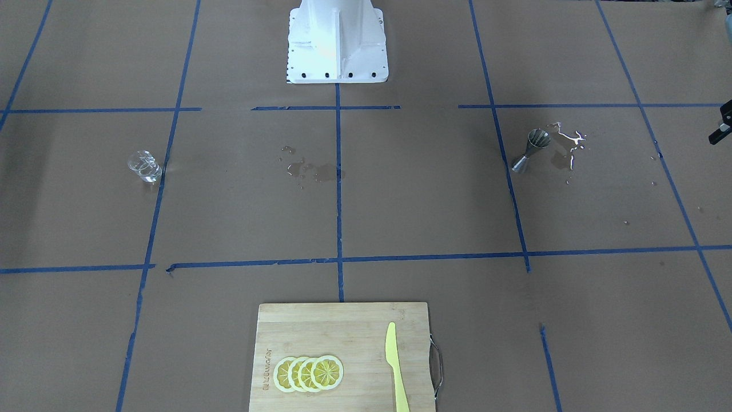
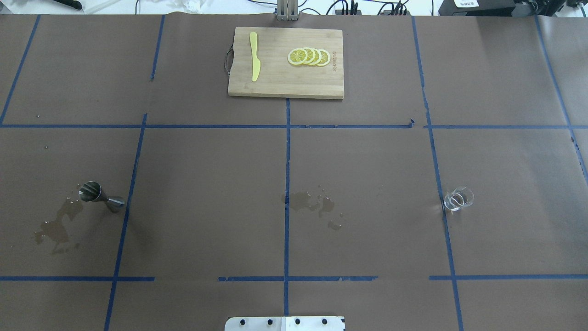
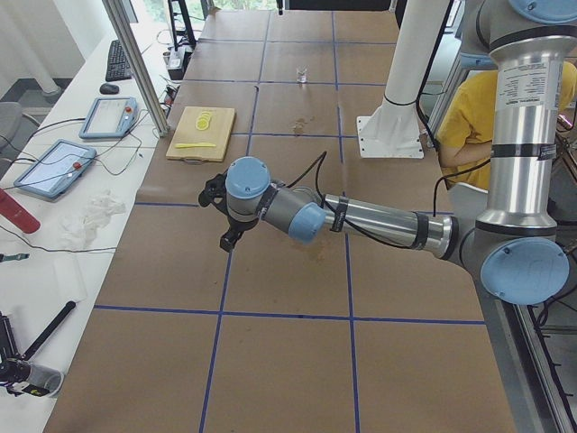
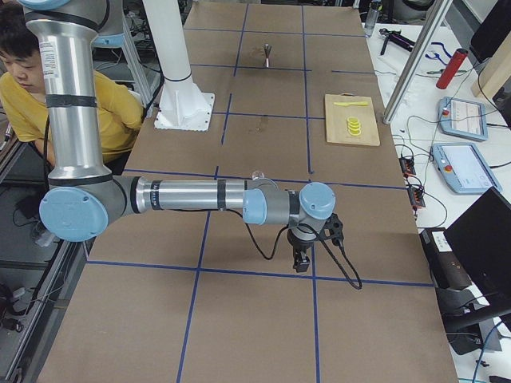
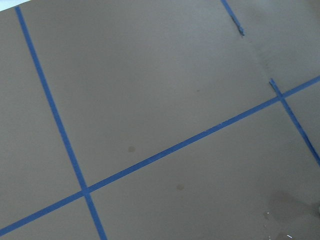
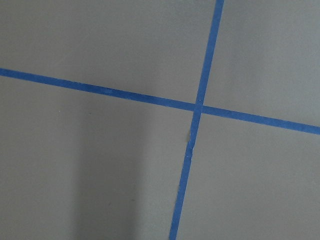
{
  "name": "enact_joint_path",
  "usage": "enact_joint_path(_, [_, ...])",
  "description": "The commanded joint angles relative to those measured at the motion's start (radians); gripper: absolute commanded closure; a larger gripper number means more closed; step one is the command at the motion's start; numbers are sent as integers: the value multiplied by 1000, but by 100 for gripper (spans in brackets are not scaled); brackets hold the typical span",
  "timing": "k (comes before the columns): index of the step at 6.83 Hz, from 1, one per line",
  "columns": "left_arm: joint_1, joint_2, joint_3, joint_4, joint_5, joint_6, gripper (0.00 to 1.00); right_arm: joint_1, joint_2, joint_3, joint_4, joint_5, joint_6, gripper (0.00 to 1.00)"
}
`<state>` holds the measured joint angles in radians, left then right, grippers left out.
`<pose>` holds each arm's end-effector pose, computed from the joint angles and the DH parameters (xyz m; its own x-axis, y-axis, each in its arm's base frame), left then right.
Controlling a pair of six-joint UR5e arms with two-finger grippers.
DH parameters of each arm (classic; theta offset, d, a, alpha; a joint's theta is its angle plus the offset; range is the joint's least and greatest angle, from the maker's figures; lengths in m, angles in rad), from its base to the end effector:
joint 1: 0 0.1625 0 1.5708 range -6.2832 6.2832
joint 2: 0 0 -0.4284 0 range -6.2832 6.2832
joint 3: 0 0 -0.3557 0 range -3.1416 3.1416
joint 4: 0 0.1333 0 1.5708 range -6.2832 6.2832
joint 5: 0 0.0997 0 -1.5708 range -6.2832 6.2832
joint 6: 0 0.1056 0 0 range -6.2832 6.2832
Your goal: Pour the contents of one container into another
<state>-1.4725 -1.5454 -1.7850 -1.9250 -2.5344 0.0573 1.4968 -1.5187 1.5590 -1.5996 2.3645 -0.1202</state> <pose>-0.0017 -0.4574 0.5241 0.5205 0.5263 -0.6724 -0.1140 0.8232 0.5561 0.0225 -0.4812 0.6489 0.6848 -0.1792 0.7064 0.1572 0.9828 0.0969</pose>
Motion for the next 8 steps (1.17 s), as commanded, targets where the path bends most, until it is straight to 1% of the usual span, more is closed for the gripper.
enact_joint_path(1, [38,2,1,-150,-11,-76,0,-3,9,1,36,4,2,0])
enact_joint_path(2, [75,2,10,-266,15,-185,0,-3,12,7,43,7,7,0])
enact_joint_path(3, [143,4,10,-379,108,-268,0,-3,12,28,61,31,7,0])
enact_joint_path(4, [238,5,4,-499,237,-471,0,-3,6,21,84,33,7,0])
enact_joint_path(5, [309,46,7,-675,319,-538,0,-3,0,12,107,38,14,0])
enact_joint_path(6, [346,91,4,-795,345,-606,0,-3,-3,19,122,38,16,0])
enact_joint_path(7, [400,158,3,-1001,447,-745,0,-3,-8,12,159,39,14,0])
enact_joint_path(8, [485,181,-4,-1046,577,-823,0,-3,-18,15,179,39,16,0])
